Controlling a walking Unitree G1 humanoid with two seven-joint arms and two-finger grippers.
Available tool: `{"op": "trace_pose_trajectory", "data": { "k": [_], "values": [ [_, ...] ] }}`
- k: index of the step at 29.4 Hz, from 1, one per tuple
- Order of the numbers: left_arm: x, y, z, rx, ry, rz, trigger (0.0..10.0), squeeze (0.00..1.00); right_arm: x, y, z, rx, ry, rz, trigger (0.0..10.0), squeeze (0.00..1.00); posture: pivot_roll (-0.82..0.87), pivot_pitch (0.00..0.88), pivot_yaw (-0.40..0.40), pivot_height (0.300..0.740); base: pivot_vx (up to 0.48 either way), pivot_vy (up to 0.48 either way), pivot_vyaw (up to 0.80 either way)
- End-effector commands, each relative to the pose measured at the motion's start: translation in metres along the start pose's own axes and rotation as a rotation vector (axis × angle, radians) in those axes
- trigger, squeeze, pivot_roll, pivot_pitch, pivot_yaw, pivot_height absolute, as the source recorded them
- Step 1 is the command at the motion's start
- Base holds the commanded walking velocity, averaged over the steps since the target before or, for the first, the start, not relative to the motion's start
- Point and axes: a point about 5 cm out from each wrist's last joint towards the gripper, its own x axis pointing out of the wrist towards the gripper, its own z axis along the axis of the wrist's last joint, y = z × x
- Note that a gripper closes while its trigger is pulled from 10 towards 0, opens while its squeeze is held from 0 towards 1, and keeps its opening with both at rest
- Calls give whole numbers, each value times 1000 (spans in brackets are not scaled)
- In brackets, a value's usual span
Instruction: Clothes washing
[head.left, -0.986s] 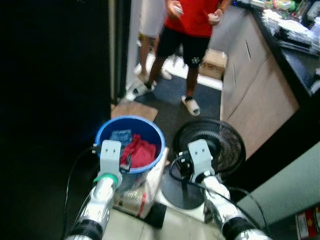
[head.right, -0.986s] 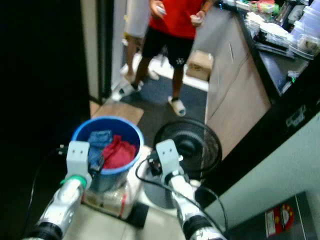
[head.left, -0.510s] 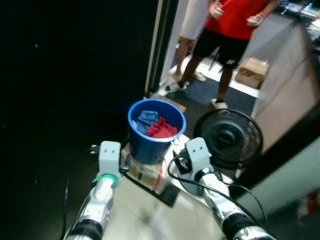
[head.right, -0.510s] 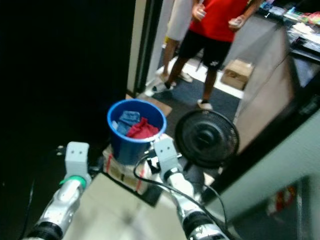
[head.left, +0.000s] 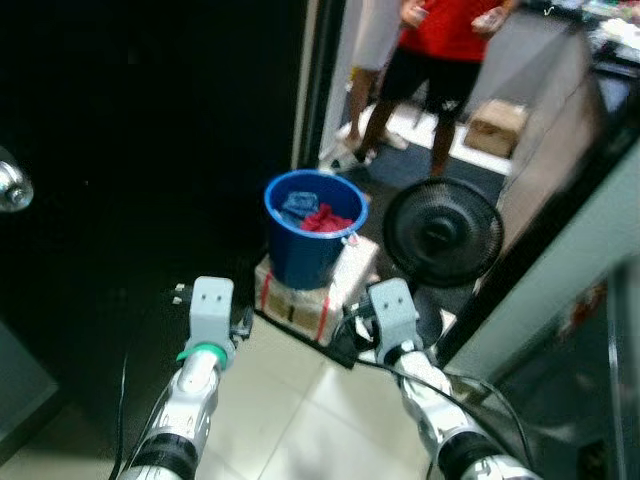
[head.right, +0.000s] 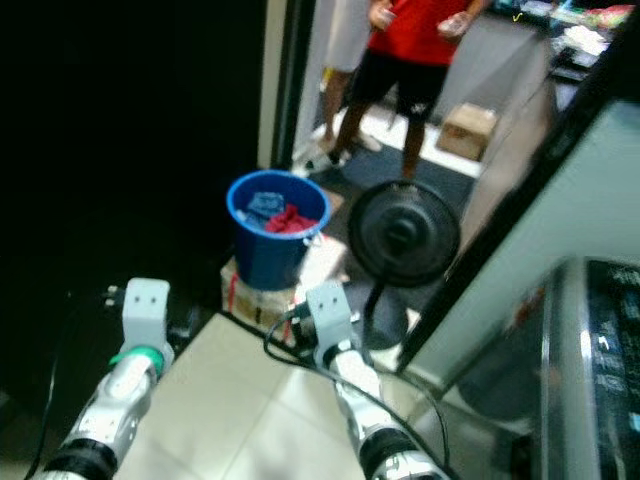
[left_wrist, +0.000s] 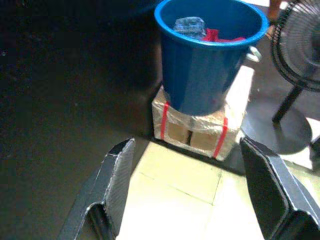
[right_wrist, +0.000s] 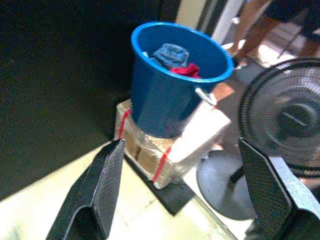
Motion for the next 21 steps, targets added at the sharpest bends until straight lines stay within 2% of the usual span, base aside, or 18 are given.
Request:
{"op": "trace_pose_trajectory", "data": {
  "k": [1, 16, 21],
  "values": [
    [-3, 0, -6, 8, 23, -4, 10000, 0, -1, -2, -3, 6, 17, -10, 10000, 0, 155, 0, -61, 740, 0, 0, 0],
    [-2, -4, -7, 4, 27, -14, 10000, 0, -1, -4, -4, 7, 21, -12, 10000, 0, 147, 0, -62, 740, 0, 0, 0],
    [-1, -7, -5, 7, 14, -28, 10000, 0, 0, -4, -3, 1, 17, -6, 10000, 0, 139, 0, -70, 740, 409, 0, 0]
  ]
}}
